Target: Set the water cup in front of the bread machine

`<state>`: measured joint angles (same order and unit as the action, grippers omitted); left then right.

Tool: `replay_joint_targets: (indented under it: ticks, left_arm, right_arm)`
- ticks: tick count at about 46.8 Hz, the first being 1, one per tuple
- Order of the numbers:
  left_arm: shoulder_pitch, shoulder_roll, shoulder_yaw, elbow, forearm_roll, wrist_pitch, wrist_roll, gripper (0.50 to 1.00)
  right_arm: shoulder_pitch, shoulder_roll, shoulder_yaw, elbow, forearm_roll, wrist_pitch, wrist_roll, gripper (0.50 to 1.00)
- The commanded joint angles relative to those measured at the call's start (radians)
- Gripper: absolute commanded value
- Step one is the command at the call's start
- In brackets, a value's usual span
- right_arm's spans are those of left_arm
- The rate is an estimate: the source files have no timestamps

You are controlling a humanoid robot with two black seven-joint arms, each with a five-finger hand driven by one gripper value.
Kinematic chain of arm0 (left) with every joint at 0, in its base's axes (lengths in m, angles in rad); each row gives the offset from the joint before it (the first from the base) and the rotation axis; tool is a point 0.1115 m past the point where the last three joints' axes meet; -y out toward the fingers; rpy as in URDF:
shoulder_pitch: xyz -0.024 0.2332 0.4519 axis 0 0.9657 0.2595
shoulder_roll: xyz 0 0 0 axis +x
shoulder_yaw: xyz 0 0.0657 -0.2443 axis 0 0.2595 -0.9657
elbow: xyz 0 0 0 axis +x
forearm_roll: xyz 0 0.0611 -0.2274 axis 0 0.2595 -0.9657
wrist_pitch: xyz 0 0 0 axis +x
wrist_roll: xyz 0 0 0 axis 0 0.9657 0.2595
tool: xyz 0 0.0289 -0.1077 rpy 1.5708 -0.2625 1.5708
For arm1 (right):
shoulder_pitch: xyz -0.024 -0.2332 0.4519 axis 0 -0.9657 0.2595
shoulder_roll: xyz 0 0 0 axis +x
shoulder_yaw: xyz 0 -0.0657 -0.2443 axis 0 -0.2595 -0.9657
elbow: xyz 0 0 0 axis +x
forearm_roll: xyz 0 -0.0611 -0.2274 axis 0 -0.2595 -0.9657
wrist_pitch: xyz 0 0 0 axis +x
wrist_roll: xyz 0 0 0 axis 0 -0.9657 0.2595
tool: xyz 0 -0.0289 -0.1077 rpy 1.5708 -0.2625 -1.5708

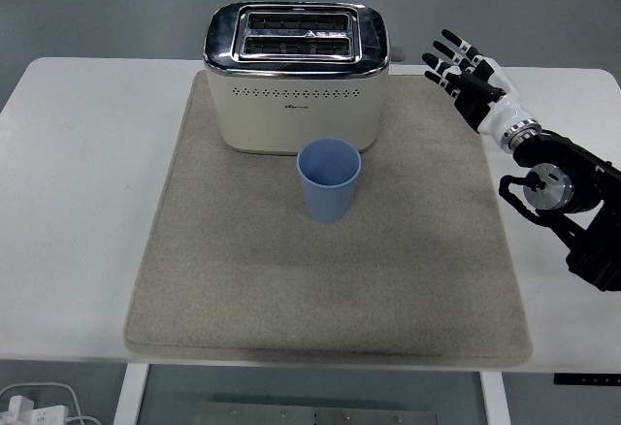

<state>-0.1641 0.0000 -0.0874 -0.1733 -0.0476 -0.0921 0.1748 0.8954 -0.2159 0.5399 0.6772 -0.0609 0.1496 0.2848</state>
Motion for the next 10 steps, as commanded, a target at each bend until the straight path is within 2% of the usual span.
replay_joint_targets:
  ticks: [1,10]
  left_arm:
    - [0.000,0.000,0.000,0.000,0.000,0.000,0.000,1.000]
    - [0.000,0.000,0.000,-0.002,0.000,0.000,0.000,1.000]
  right_arm:
    - [0.000,0.000,0.002,-0.001,0.001,0.001,0.001,0.930]
    - [0.000,0.000,0.002,-0.001,0.001,-0.004,0.001,0.930]
